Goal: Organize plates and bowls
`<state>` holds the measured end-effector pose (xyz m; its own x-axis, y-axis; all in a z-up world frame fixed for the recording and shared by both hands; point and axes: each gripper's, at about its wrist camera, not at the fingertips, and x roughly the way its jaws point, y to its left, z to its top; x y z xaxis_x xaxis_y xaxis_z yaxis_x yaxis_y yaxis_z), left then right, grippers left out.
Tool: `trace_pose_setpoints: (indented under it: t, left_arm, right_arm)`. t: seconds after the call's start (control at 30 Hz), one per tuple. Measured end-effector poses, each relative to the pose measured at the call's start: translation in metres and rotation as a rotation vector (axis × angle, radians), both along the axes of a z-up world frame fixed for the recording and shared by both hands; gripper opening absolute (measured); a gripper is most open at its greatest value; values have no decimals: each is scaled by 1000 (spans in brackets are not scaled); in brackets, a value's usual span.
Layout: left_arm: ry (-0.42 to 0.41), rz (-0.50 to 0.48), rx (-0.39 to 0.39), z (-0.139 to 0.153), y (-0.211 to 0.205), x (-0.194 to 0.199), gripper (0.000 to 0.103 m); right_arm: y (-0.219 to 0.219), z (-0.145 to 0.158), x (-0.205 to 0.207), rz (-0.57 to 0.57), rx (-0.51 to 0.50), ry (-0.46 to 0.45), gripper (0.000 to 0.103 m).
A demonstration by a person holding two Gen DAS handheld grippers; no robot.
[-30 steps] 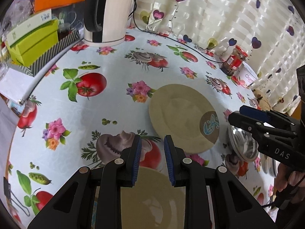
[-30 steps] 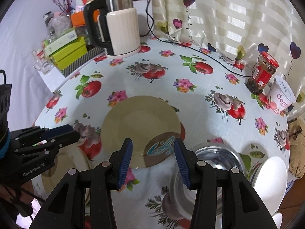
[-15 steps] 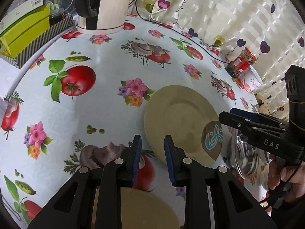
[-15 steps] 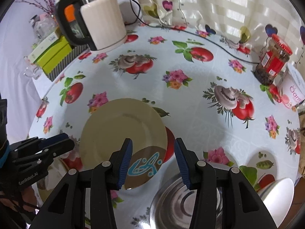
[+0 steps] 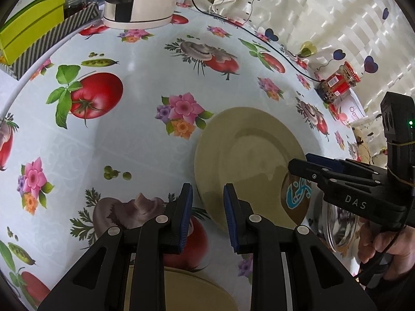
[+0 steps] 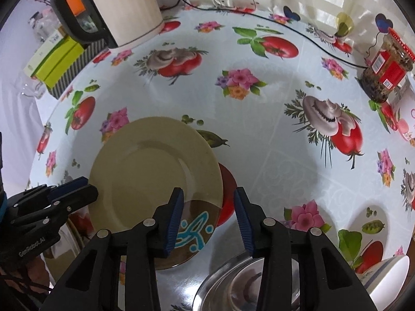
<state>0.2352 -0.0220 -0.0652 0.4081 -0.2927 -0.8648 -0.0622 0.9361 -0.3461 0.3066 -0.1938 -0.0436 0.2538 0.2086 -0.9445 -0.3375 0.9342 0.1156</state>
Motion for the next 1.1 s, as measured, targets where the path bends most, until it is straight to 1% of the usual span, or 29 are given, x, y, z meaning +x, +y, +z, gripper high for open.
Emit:
trace_pose_setpoints:
  t: [0.1, 0.17, 0.3, 0.67, 1.1]
  left_arm:
    - [2, -5, -8, -2, -2, 1, 26]
    - [2, -7, -6, -2, -4, 1, 26]
    - [-7, -8, -9, -1, -3, 1, 26]
    - [-38, 5, 25, 10, 2, -4, 25]
    - [-61, 15, 21, 24, 9, -13, 26]
  right_arm:
    - [1, -4, 1, 9, 0, 17, 34]
    - [1, -4, 1, 14, 13, 21, 28]
    - [1, -3, 1, 12, 14, 17, 28]
    - [6, 2, -3, 15, 21, -4, 27]
    - [15, 19, -12, 28, 21, -39, 27]
